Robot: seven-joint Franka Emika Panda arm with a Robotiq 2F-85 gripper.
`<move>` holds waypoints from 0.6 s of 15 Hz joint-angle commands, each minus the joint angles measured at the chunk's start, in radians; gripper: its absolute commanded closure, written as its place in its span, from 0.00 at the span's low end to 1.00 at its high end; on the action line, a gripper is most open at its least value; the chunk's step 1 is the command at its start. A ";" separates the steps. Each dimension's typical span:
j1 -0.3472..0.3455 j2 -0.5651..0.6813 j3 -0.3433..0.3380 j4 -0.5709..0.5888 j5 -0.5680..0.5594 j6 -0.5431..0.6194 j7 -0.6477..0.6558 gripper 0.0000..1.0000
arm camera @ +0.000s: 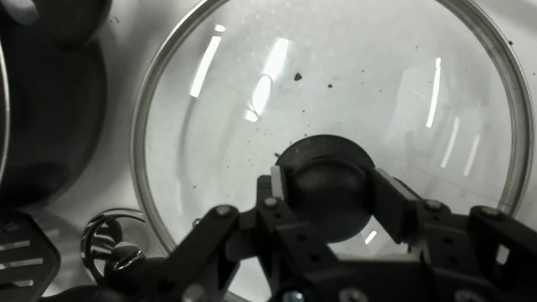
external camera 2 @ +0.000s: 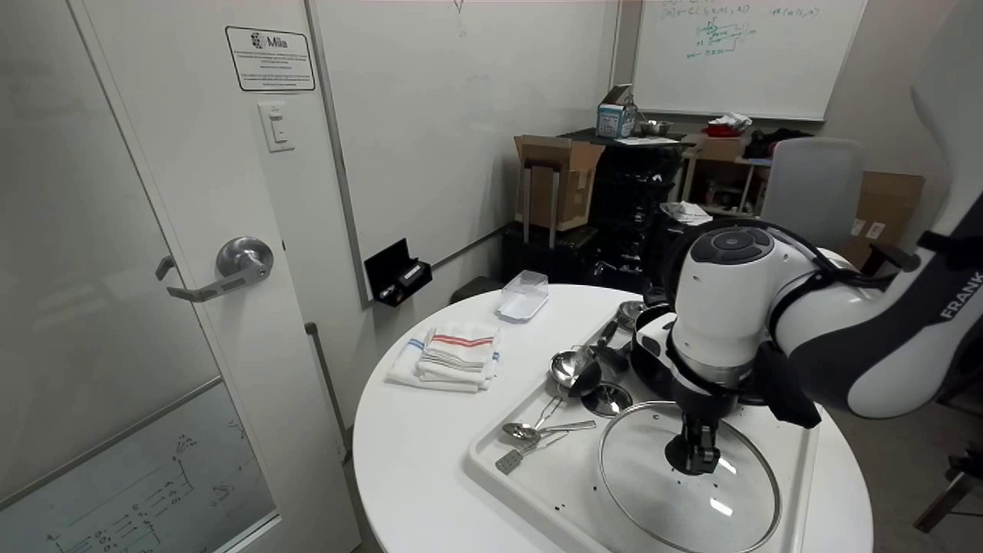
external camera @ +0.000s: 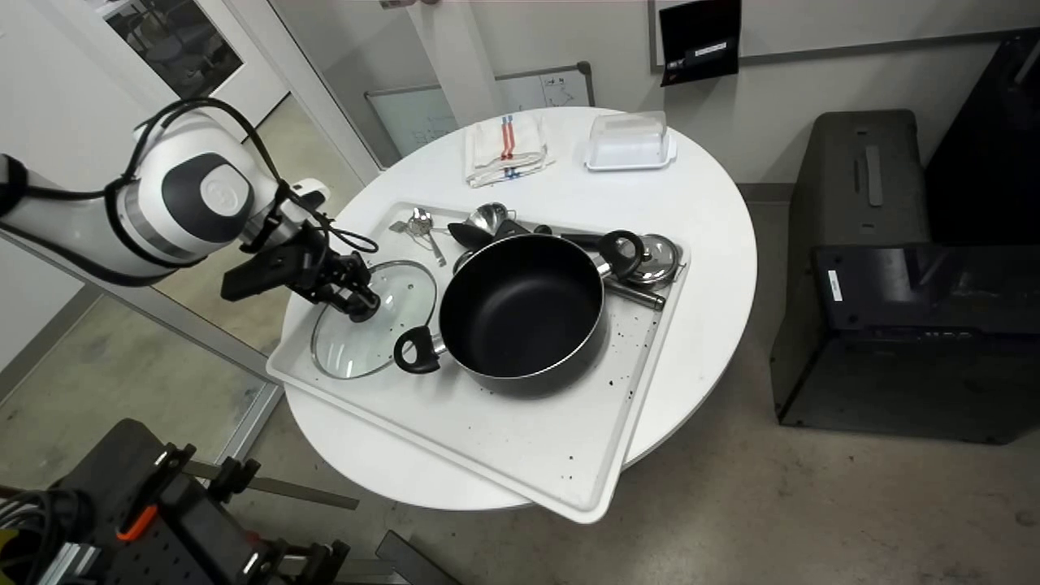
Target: Remove the lid from the pot
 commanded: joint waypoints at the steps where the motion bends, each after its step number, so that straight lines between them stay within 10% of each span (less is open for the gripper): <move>1: -0.046 0.039 0.021 0.047 0.034 0.019 -0.083 0.74; 9: -0.077 0.125 0.024 0.103 0.040 0.017 -0.158 0.74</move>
